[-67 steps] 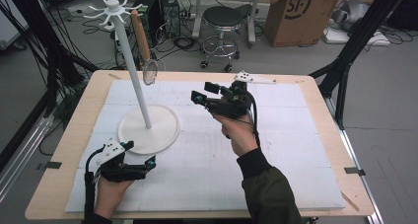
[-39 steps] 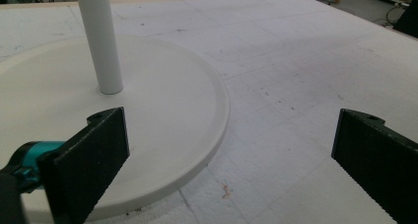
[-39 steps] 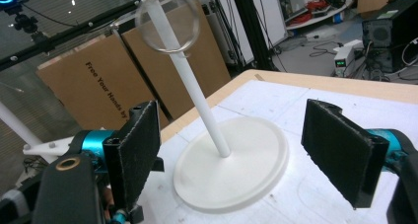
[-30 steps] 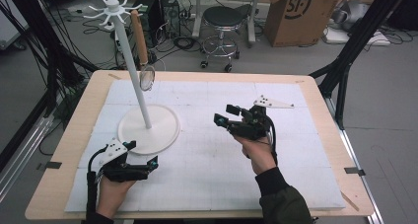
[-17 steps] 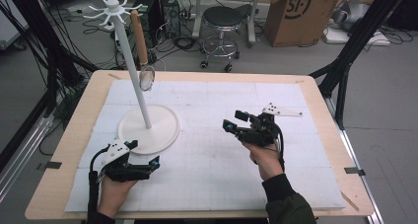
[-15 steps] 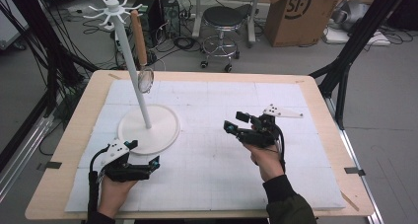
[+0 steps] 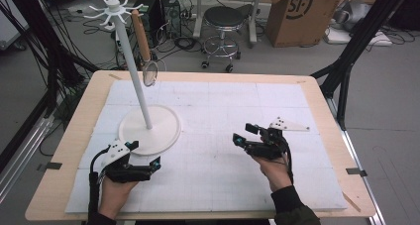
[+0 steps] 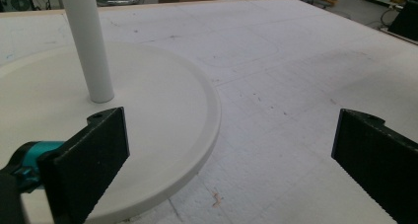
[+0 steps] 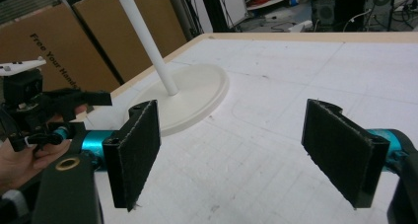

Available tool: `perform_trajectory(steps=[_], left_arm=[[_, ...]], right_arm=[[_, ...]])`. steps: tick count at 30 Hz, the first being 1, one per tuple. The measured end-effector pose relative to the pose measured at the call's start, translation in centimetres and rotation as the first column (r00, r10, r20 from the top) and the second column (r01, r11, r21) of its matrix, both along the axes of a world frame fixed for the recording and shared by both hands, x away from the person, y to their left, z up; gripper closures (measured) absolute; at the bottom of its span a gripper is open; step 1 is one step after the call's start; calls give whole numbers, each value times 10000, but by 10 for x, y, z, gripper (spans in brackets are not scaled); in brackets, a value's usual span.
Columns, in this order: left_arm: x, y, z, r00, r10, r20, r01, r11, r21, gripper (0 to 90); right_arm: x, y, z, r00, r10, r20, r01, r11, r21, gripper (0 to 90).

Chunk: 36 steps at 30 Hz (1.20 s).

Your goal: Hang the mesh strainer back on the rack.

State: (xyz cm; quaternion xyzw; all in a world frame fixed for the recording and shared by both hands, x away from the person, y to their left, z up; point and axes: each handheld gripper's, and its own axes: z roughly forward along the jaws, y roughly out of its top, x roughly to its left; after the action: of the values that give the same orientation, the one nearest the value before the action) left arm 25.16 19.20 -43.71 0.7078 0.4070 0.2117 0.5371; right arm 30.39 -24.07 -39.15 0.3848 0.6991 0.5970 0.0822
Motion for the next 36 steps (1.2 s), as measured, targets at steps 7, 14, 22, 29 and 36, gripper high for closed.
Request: perform_trajectory(steps=[7,14,22,29,36], left_arm=[[0,0,0,10000,8,-10,-8,10000,-19,16],[0,0,-1,10000,-20,2,20,10000,-27,16],[0,-1,-1,9998,-173,-29,173,9998,-24,16],[1,-1,-2,10000,-46,-18,46,10000,77,16],[1,-3,-3,9999,-104,-34,104,9999,129,16]], right_arm=[[-8,-13,-11,9998,-181,21,182,9996,-231,224],[-14,-22,-22,9994,-330,-64,327,9987,-389,225],[-16,-25,-25,9996,-221,171,232,9975,-674,218],[-19,-26,-33,9993,-143,333,178,9942,-1062,218],[-22,-33,-36,9989,-268,379,299,9960,-847,218]])
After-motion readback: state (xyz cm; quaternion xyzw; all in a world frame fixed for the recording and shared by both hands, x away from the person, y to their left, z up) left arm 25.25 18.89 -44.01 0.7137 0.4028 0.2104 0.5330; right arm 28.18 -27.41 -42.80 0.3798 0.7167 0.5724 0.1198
